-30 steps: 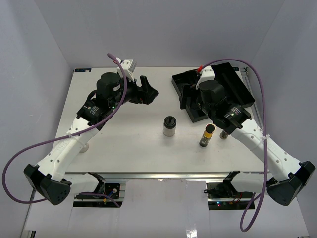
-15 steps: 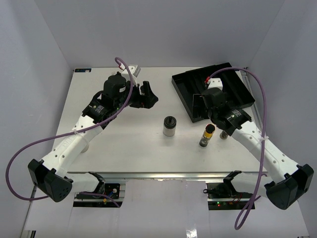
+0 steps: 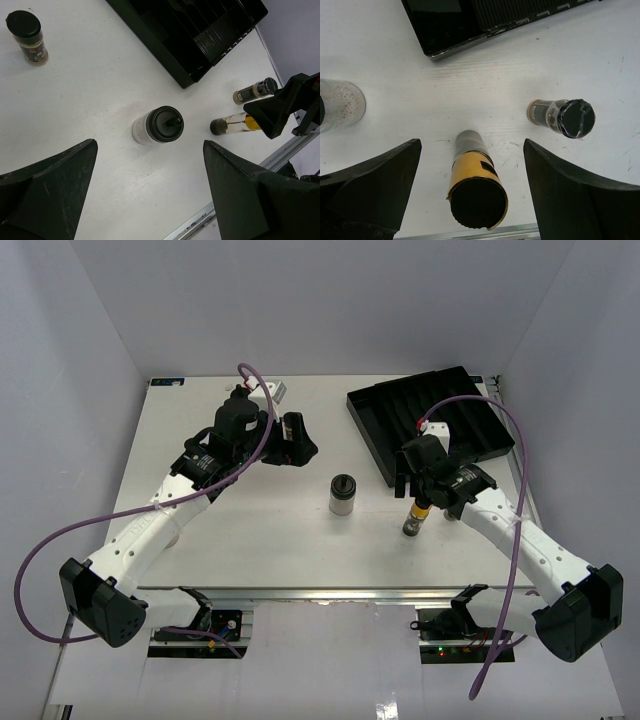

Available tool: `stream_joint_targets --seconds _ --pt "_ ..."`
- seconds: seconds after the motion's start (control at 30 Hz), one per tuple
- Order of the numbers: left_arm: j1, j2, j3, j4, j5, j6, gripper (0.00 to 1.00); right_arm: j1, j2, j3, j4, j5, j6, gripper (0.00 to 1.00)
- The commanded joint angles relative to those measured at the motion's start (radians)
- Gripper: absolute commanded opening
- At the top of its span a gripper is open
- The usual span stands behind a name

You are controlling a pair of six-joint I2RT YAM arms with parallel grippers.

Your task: Organize the condiment bottles

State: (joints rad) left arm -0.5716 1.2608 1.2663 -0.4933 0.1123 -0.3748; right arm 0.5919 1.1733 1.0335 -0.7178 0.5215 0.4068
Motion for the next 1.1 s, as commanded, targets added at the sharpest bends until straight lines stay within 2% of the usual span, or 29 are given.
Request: stream_joint_targets --seconds 0.0,0.47,0.63,0.7,0.77,0.8,0.97,1.07 --pt "-0.001 -0.046 -0.009 0.002 -0.005 0.001 0.98 -0.013 -0.04 -0.033 -0.014 0.023 0.034 0.88" --pt "-0.001 -0.069 -0.027 -0.005 -0.006 -0.012 0.98 -0.015 -0.057 -0.098 0.019 -0.028 0.037 0.71" --pt "-0.001 -0.067 -0.026 -0.008 -0.007 -0.012 0.98 -0.015 -0.051 -0.089 0.008 -0.016 0.029 0.51" --pt "-0.001 -0.064 -0.023 -0.009 -0.008 -0.01 0.98 -0.015 -0.051 -0.078 0.007 -0.001 0.02 0.37" --pt "-0.001 -0.061 -0.016 -0.011 -0.009 -0.008 0.98 -0.014 -0.04 -0.039 -0.007 0.011 0.016 0.14" --pt "-0.001 -0.059 -0.012 -0.012 -0.008 -0.007 0.98 -0.015 -0.033 -0.016 -0.013 0.022 0.012 0.08" --pt "-0.002 -0.051 0.008 -0.015 -0.003 -0.002 0.98 -0.037 0.047 0.142 -0.027 0.1 -0.052 0.08" --pt "-0.001 -0.046 0.016 -0.011 0.006 -0.001 0.98 -0.106 0.113 0.263 0.01 0.068 -0.108 0.08"
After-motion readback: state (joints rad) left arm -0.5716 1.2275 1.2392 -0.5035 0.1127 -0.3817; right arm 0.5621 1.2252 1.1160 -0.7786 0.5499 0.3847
